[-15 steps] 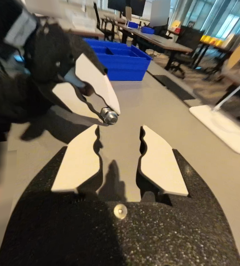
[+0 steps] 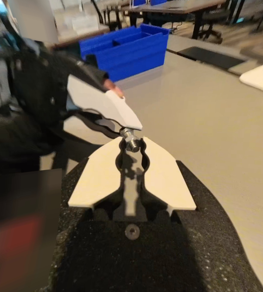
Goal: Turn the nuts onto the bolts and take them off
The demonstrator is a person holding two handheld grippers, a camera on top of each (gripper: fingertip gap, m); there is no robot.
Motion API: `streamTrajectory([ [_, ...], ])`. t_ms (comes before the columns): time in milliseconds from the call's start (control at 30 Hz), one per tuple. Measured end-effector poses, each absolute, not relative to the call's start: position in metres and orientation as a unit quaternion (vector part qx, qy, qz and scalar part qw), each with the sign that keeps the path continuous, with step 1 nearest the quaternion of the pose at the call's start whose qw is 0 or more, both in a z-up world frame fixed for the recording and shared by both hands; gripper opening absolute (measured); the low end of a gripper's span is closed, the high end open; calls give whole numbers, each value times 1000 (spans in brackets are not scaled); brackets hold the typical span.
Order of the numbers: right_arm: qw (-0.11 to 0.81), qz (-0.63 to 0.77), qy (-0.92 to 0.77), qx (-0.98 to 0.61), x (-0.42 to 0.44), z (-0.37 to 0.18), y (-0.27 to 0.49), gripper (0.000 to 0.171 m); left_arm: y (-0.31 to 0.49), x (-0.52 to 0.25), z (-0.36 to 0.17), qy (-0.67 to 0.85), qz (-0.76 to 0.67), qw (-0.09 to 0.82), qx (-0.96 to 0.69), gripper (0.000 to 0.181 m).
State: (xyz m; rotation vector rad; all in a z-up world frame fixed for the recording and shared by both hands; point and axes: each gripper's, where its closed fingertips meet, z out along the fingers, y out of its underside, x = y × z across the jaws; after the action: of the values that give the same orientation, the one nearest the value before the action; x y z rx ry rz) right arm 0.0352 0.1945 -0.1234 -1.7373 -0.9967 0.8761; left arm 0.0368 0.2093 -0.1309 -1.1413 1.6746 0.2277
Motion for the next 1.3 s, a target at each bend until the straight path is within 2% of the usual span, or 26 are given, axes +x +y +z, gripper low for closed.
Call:
streamTrajectory([
  [133,390,513,-288,-709,35,-121,196,19,213,37,-131,700,146,519,-468,19],
  [200,369,557,-270,-693,34,-119,197,27,214,37,-133,699,131,516,-478,19],
  [267,369,559,-281,-687,35,-117,198,44,213,37,-131,692,99,521,-490,19],
  [367,413,507,-350,-671,39,-110,197,50,210,36,-127,678,30,529,-510,19],
  [567,505,312,-505,-626,46,-112,193,46,203,35,-121,672,-37,530,-516,18],
  [667,526,270,-532,-606,44,-112,190,41,197,38,-124,682,-50,521,-510,18],
  [733,525,265,-539,-603,41,-114,187,31,193,41,-127,693,-55,515,-502,18],
  [800,515,273,-540,-607,37,-117,183,19,194,42,-128,696,-37,517,-496,19],
  [900,488,303,-502,-647,36,-121,187,19,201,40,-129,698,19,526,-486,19],
  [1100,390,512,-336,-688,34,-116,189,19,209,39,-123,693,124,541,-461,18],
  [1133,384,534,-328,-678,34,-113,189,21,207,41,-123,692,104,542,-464,19],
  [1200,395,525,-331,-677,37,-111,195,46,204,43,-121,685,62,547,-477,19],
  [1300,454,454,-392,-658,44,-105,198,53,205,39,-121,672,0,539,-509,19],
])
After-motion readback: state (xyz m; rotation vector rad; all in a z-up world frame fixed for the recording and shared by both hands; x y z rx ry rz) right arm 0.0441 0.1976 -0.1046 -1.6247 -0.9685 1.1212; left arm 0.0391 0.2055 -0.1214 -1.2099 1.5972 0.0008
